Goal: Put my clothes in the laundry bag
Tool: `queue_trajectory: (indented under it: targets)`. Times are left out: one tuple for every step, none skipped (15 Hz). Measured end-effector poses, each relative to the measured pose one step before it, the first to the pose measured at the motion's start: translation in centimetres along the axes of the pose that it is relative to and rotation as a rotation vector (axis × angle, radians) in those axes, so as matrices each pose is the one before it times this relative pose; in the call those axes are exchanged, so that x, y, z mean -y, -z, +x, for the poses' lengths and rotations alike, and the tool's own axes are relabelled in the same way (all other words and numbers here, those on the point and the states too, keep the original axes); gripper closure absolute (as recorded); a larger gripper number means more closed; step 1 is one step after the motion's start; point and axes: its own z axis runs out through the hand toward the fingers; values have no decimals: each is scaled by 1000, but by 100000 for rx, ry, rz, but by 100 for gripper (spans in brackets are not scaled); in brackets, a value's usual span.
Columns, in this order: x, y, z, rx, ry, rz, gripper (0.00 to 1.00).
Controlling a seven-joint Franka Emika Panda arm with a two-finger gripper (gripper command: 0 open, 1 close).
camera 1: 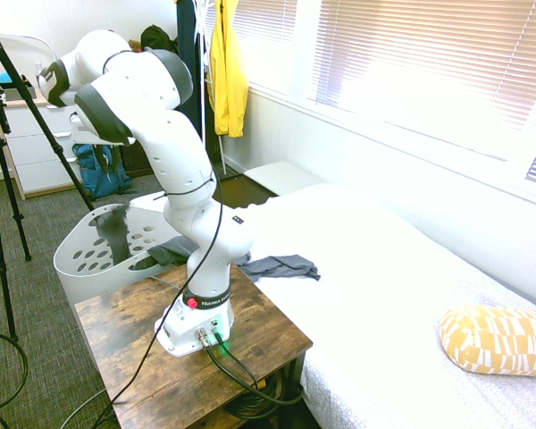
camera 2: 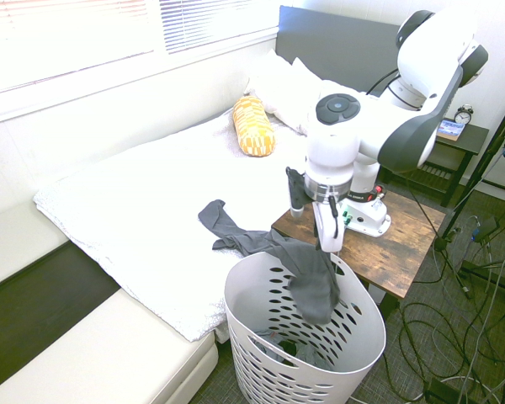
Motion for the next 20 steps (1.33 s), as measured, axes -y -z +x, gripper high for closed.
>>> queue_trajectory:
  targets:
    - [-175,3,1259,407,-1453,-65,0]
    - [-285,-235,1706,-124,-1711,-109,0]
    - [-336,-394,2300,-597,-2274,-82,0]
    - [-379,-471,2952,-548,-2735,-357,0]
    - [-406,-572,3574,-722,-3472,-11,0]
    - [-426,-806,4204,-988,-3854,102,0]
    - [-433,-1063,4522,-1136,-4177,94,0]
    - [-467,-1433,4543,-966,-4028,-17,0]
    - [-616,-2029,4700,-314,-3821,-284,0]
    - [-682,-2370,4387,126,-3390,-271,0]
    - [-582,-2707,4079,872,-3397,-518,0]
    - [-375,-3029,3659,1569,-2977,-918,0]
    - [-22,-2880,2970,1797,-2176,-719,0]
    - [-32,-2827,2540,1585,-1987,-423,0]
    - [-172,-2811,2123,2308,-2070,-506,0]
    - [-294,-2869,2125,3334,-2326,-396,0]
    - [-34,-2616,1648,3595,-2224,-210,0]
    - [516,-2340,1204,3532,-2135,463,0]
    - [1187,-2195,646,2352,-632,531,0]
    - [1539,-1995,158,1357,446,441,0]
